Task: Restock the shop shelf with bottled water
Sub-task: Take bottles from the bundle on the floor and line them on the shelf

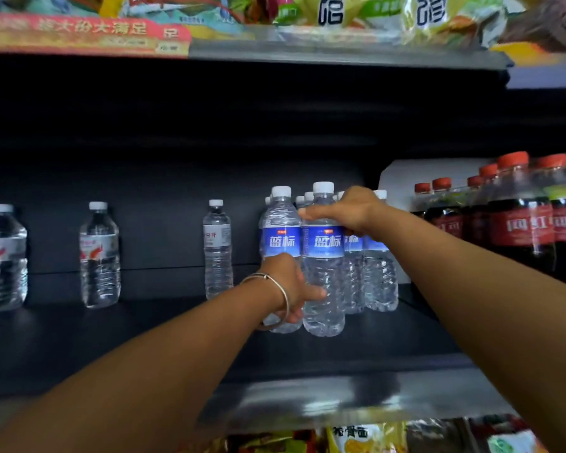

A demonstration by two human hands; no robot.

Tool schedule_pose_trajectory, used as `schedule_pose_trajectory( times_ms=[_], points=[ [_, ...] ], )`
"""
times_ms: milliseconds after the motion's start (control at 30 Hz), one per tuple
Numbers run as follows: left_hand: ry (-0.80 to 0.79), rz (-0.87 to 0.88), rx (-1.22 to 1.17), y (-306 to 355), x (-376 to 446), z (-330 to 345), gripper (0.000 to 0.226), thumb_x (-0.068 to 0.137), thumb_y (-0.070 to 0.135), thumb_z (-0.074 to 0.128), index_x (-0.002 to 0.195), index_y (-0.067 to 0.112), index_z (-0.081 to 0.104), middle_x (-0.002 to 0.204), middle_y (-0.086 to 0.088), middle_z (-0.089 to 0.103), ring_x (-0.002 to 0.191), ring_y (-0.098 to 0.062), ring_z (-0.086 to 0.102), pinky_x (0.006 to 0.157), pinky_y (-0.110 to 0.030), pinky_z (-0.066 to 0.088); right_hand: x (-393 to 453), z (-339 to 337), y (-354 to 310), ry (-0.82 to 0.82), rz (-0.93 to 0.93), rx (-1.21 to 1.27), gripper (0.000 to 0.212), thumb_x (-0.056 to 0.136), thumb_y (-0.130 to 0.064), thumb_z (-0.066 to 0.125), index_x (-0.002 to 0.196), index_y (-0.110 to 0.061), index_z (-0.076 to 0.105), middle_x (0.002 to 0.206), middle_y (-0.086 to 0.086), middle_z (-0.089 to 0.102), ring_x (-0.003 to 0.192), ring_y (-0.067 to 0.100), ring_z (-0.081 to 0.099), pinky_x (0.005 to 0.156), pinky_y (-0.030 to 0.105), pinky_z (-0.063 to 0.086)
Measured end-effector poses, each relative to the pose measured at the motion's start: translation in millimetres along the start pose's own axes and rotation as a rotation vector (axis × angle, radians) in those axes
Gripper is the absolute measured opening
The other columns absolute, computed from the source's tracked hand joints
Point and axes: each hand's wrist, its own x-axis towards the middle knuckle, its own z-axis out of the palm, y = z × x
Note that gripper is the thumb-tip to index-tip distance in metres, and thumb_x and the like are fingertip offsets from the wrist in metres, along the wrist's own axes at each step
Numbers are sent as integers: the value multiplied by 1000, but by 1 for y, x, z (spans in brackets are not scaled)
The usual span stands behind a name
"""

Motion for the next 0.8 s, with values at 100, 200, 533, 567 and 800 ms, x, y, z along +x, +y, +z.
schedule_pose_trajectory(
  times_ms=[100,200,533,567,800],
  points=[
    [71,53,138,-6,8,5,34,74,20,78,69,12,45,74,-19,59,58,-25,56,61,-45,58,4,6,-1,-47,19,-16,63,64,-68,69,61,-10,45,58,4,48,50,17,45,46,25,35],
    [103,86,238,-6,11,6,32,76,27,76,70,11,49,84,-23,67,70,-32,64,72,-49,58,7,2,1,-154,41,28,62,66,-69,66,69,-9,48,54,5,48,45,17,45,45,21,40],
    [133,102,466,-3,17,13,27,86,31,61,88,4,63,90,-17,69,80,-32,69,75,-41,59,14,9,14,-101,-6,117,57,65,-61,72,75,-8,51,59,9,54,47,18,50,49,23,47],
    [148,111,484,-4,18,14,27,86,31,60,90,5,63,91,-17,69,81,-32,69,75,-41,58,13,10,14,-89,-2,117,57,66,-61,71,76,-8,51,59,8,54,47,17,50,46,22,46],
    [173,132,472,-7,18,17,20,87,22,57,91,3,62,95,-19,68,85,-35,68,77,-42,58,2,13,18,-129,25,188,52,74,-50,71,90,-3,56,65,7,55,48,15,47,53,26,48]
  ],
)
